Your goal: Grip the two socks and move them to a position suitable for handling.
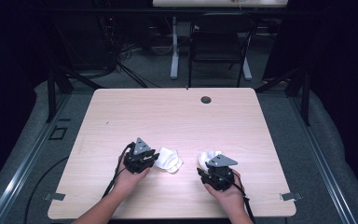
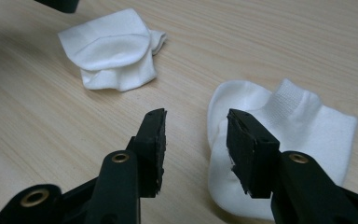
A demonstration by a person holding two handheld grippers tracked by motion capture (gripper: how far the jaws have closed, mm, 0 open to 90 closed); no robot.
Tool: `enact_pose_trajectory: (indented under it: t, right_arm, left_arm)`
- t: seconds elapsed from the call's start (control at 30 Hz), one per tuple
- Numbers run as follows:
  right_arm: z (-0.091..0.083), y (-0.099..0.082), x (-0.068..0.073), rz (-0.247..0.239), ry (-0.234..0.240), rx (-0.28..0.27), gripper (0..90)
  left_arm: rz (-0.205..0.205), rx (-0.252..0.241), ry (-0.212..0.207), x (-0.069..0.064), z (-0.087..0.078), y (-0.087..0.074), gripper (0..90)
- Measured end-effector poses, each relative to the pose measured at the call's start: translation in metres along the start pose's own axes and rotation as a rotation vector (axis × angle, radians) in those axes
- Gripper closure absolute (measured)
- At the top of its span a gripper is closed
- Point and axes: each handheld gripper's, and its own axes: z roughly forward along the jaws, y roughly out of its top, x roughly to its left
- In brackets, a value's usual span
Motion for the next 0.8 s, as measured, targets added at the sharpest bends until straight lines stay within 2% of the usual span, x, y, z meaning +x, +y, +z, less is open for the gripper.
enact_pose_trajectory:
  t: [0.2, 0.4, 0.67, 0.8]
  right_arm:
    - [0.000, 0.000, -0.002, 0.011, 0.005, -0.004, 57.3]
    - [-0.001, 0.000, -0.002, 0.023, 0.009, -0.015, 57.3]
    - [-0.001, 0.000, -0.002, 0.024, 0.012, -0.016, 57.4]
    - [-0.003, 0.000, -0.001, 0.023, 0.016, -0.025, 57.5]
  left_arm:
    - [0.045, 0.062, -0.008, -0.007, 0.015, -0.004, 83.5]
    - [0.037, 0.094, -0.018, -0.010, 0.019, -0.009, 86.1]
    - [0.030, 0.086, -0.014, -0.017, 0.015, -0.014, 87.3]
    - [0.039, 0.097, -0.018, -0.026, 0.007, -0.019, 87.7]
